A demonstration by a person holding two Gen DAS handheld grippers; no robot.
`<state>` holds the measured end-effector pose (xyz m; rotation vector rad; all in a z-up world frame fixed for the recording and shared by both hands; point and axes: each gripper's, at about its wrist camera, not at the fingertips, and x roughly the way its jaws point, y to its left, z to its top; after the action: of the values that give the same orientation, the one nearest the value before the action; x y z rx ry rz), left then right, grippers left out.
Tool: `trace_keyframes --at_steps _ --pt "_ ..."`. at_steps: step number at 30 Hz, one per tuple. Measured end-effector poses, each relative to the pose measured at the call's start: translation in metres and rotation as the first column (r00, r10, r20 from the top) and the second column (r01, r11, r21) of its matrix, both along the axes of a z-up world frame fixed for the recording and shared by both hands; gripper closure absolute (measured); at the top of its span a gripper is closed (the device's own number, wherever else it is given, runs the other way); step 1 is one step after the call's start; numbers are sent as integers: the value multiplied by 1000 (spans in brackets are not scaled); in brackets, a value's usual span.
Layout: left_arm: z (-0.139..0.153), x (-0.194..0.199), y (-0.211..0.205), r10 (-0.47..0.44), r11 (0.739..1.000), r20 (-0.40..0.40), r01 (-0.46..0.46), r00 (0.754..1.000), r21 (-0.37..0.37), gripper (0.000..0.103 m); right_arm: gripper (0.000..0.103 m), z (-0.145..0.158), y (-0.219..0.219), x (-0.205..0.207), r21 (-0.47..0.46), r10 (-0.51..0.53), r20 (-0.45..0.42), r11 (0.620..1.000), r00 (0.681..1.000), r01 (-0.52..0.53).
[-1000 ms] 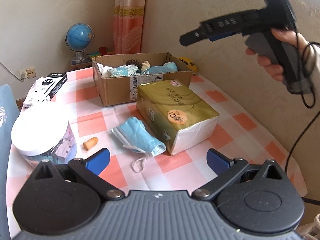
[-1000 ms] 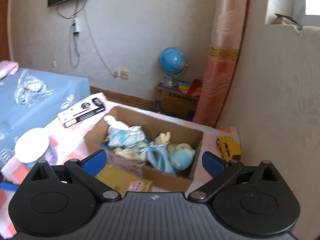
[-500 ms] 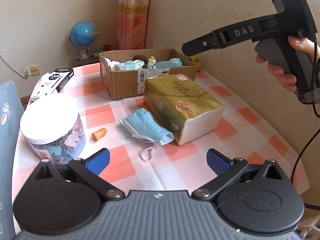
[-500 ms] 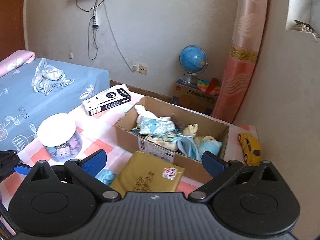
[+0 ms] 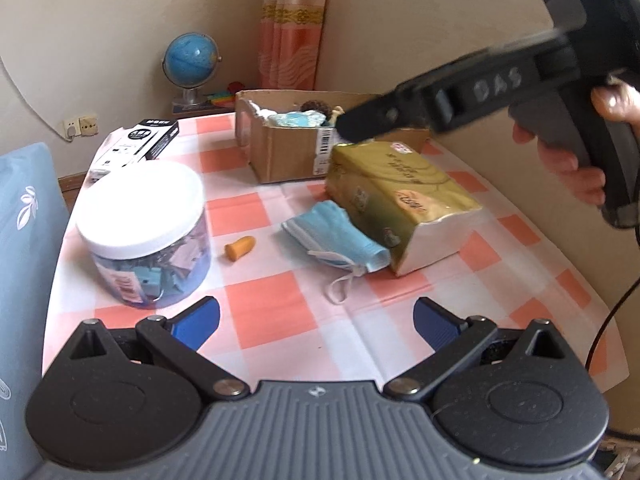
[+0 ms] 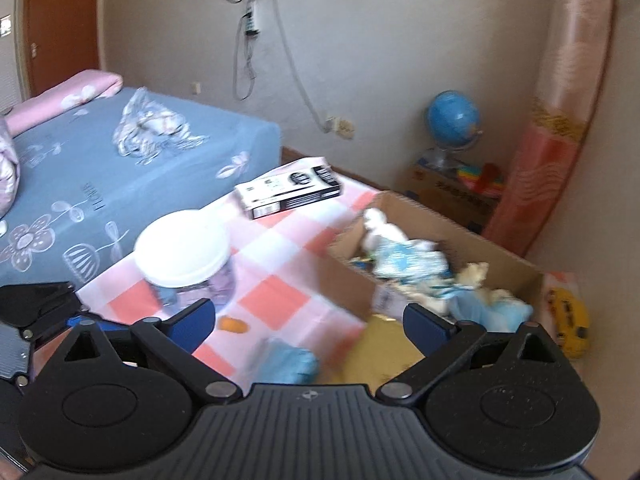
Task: Organize soft objects
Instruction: 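Move the right tool toward the orange foam earplug beside the jar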
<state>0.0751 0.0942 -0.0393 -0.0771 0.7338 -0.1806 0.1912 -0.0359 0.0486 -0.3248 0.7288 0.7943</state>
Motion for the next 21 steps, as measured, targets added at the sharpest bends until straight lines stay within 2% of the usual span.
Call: trace_keyframes --at_steps 5,9,11,17,21 --pt "-6 0 11 17 1000 -17 -17 1000 0 1 18 -19 30 -5 -33 60 -48 998 997 -62" --pt "-11 1 18 33 999 -29 -33 999 0 1 26 -33 49 -5 -45 86 -89 995 992 -91" --pt "-14 3 20 43 999 -36 -43 998 4 1 36 -40 56 -3 -53 94 -107 994 990 -100" --pt "-19 5 24 40 999 -48 -40 998 15 1 49 -61 74 3 -64 93 -175 992 980 -106" --pt "-20 7 25 39 999 -52 -38 998 14 1 53 -73 83 7 -77 85 -205 992 975 -103"
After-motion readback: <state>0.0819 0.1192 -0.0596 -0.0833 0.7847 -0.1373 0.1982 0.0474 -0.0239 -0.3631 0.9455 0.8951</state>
